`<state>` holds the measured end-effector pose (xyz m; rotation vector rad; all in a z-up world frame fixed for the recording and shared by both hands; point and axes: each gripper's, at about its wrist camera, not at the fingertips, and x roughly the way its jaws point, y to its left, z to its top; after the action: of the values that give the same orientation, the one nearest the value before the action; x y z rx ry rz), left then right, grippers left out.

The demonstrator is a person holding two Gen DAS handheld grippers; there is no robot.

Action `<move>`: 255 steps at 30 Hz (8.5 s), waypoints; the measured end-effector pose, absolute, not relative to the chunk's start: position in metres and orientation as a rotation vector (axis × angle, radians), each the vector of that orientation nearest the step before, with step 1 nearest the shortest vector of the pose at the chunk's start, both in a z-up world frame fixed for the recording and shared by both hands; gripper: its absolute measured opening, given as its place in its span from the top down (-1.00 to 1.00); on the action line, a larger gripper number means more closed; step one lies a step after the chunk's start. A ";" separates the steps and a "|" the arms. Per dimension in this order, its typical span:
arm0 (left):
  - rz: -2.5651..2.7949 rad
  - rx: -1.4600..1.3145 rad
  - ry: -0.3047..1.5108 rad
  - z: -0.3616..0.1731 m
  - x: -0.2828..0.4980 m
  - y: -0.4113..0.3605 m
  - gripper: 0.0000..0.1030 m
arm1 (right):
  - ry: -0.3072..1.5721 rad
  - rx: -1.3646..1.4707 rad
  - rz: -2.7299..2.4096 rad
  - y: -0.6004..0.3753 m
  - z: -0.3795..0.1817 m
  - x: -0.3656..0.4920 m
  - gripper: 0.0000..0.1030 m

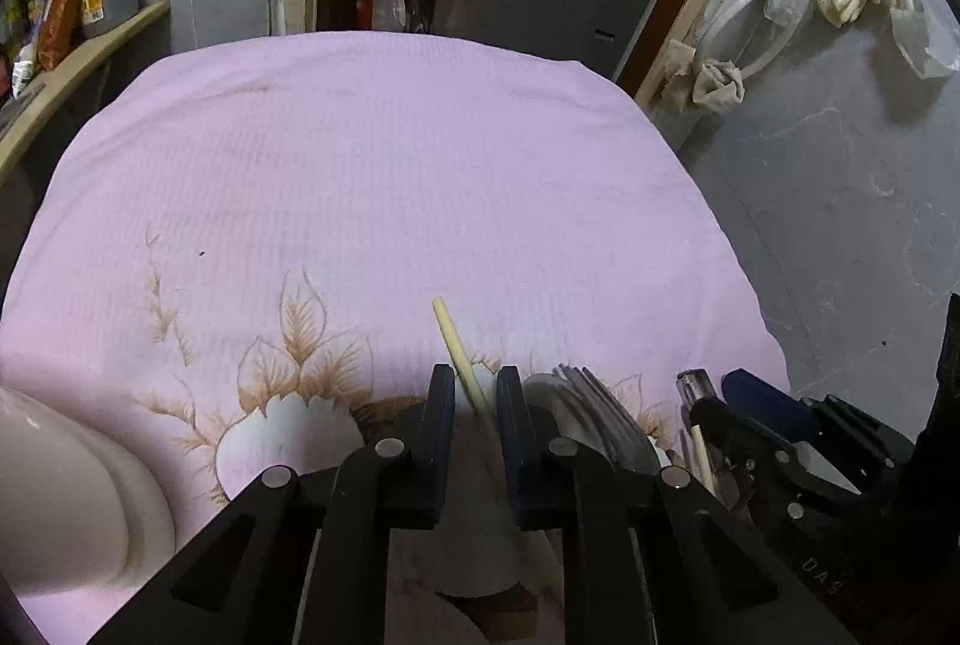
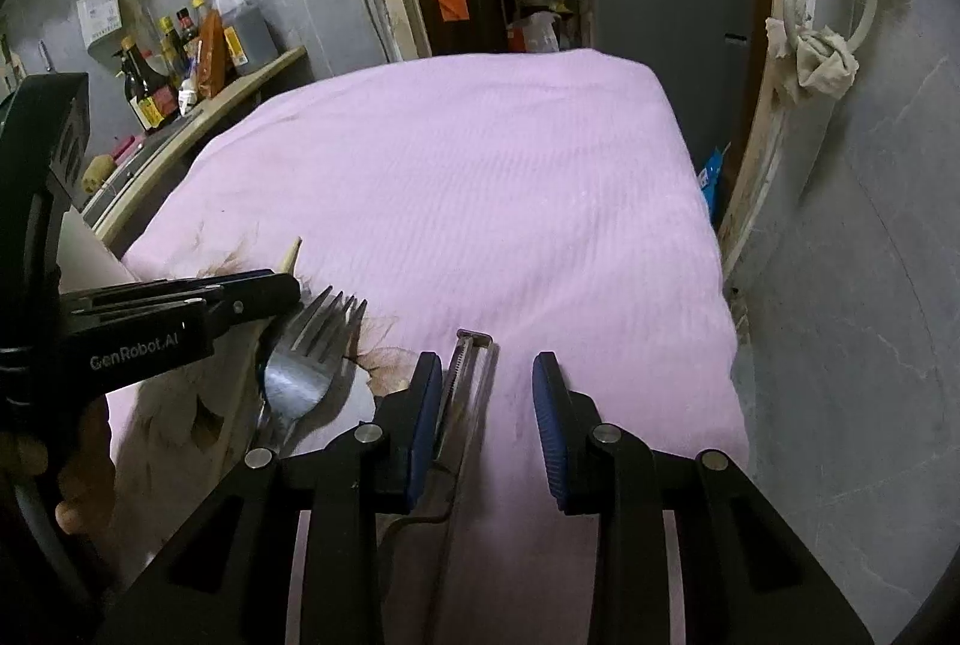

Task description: Organize utensils

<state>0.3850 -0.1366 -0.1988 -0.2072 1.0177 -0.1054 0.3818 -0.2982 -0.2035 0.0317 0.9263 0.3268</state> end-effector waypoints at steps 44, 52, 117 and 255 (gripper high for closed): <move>-0.011 -0.547 0.420 0.009 0.271 0.051 0.90 | 0.457 0.208 0.396 -0.233 -0.001 0.280 0.80; 0.060 -0.586 0.333 0.008 0.277 0.109 0.90 | 0.369 0.204 0.494 -0.182 0.031 0.282 0.80; 0.199 -0.284 0.243 -0.050 0.243 0.118 0.88 | 0.422 0.004 0.509 -0.077 -0.030 0.291 0.56; -0.315 -0.446 0.724 -0.082 0.265 -0.045 0.94 | 0.723 0.285 0.454 -0.276 -0.100 0.295 0.92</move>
<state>0.2649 -0.0448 -0.0824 -0.4458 0.7235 -0.3146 0.2953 -0.2756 -0.0998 0.2845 0.7226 0.4539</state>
